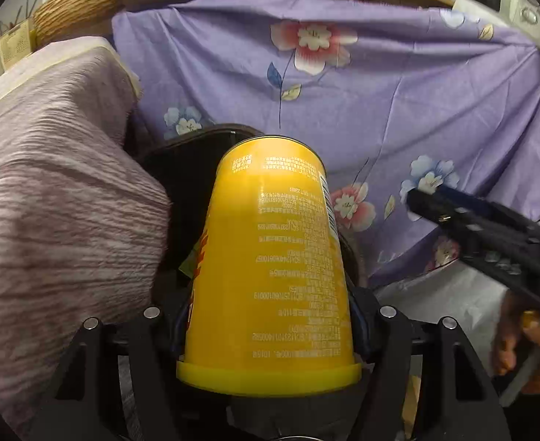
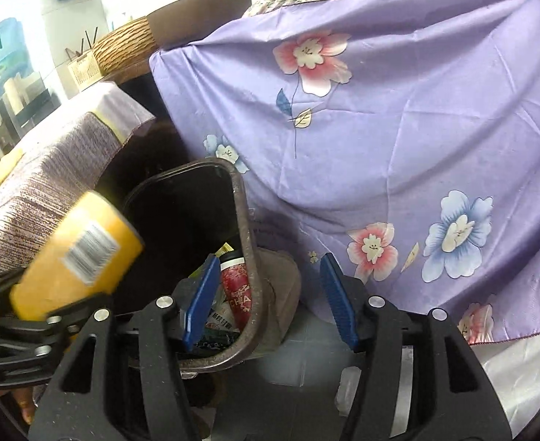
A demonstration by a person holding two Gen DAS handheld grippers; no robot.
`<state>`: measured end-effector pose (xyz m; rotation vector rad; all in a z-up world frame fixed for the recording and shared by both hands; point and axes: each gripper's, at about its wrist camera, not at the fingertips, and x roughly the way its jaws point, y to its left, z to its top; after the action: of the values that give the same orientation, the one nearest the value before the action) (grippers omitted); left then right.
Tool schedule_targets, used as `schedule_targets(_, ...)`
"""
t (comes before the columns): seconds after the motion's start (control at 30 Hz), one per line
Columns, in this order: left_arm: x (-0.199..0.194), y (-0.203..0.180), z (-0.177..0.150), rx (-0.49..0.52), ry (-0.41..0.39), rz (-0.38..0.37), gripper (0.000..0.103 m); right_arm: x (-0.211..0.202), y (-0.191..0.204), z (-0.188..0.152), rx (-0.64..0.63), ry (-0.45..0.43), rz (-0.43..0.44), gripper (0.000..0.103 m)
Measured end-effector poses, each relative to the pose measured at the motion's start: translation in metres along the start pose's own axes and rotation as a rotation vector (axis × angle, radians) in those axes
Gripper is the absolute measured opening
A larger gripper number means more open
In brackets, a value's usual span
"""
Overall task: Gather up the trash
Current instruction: 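Carry the tissue and can to the bin and open the right gripper, then open the left gripper over the bin to drop the yellow can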
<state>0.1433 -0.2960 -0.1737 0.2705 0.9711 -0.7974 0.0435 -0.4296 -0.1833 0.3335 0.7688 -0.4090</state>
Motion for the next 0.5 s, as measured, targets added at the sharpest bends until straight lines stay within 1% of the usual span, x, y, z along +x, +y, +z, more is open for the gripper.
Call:
schedule_targets(0.23, 0.03, -0.002, 0.001, 0.014, 0.058, 0.015, 0.065, -0.004, -0.002, -0.001, 0.016, 0.003, -0.002, 0.057)
schedule_targets(0.33, 0.038, -0.003, 0.002, 0.024, 0.057, 0.024, 0.067, -0.004, -0.002, -0.002, 0.016, 0.004, 0.001, 0.057)
schedule_targets(0.37, 0.039, -0.004, 0.002, 0.028, 0.055, 0.024, 0.07, -0.004, -0.002, -0.002, 0.016, 0.005, 0.001, 0.057)
schedule_targets(0.4, 0.04, -0.005, 0.003, 0.036, 0.051, 0.028, 0.076, -0.004, -0.003, -0.002, 0.016, 0.006, 0.0, 0.057)
schedule_targets(0.5, 0.036, -0.008, 0.003, 0.044, 0.034, 0.026, 0.083, -0.007, -0.004, -0.001, 0.02, -0.001, -0.005, 0.057)
